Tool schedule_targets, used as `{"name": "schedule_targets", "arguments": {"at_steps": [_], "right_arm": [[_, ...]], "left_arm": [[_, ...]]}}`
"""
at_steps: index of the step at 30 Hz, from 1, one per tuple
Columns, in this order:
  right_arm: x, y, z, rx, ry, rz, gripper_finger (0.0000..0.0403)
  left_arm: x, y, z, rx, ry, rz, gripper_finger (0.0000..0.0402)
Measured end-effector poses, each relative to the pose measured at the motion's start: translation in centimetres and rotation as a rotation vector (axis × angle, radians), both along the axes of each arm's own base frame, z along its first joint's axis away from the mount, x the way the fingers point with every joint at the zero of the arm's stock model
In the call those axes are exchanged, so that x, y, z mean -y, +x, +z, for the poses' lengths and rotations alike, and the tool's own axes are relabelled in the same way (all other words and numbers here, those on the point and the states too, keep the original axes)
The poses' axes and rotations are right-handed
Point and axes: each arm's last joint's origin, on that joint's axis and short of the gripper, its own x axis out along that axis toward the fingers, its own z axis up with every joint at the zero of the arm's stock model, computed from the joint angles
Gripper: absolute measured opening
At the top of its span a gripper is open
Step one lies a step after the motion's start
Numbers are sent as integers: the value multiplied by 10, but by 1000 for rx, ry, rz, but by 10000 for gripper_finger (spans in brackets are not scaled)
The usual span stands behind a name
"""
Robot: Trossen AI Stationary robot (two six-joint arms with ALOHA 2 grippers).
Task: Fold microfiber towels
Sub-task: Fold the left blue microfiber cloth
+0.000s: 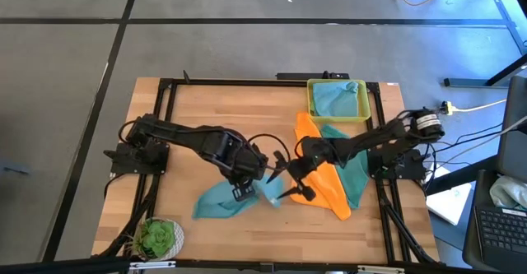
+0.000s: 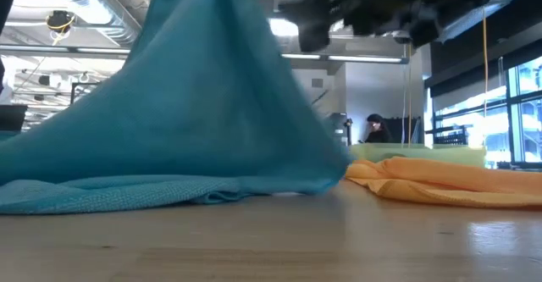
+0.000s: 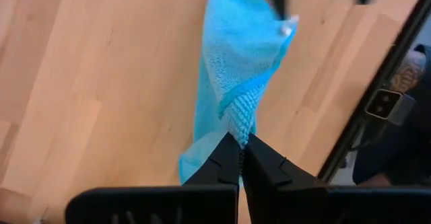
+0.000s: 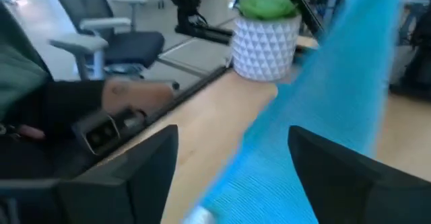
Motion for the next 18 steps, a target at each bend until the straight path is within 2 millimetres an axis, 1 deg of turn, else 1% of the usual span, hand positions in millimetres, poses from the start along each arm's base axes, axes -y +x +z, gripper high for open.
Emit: {"name": "schedule_targets", "arguments": {"at_steps": [2,4,6,8,10,12,15,18], "right_arm": [[-10,-4,10,-2,34,-76,288],[-23,-9,13,-45,32,-181,286],[-42,-16,6,-102,-19,-276,285],[-61,-23,-6,-160,-81,-372,284],[-79,-27,-18,-172,-110,-482,284],[-92,-29,-29,-141,-122,-625,284],[-109,-21,-42,-71,-124,-788,284],[-126,-1,-52,-47,-143,-840,284]], "left_arm": [[-2,1,-2,-3,12,22,0],[-3,1,-2,-3,18,29,0],[-4,1,-2,-1,29,14,0],[-5,1,-2,0,34,2,0],[-6,2,-2,1,40,-12,0],[-9,3,-2,2,50,-23,0],[-12,3,-2,2,57,-47,0],[-15,4,-2,1,64,-77,0]]}}
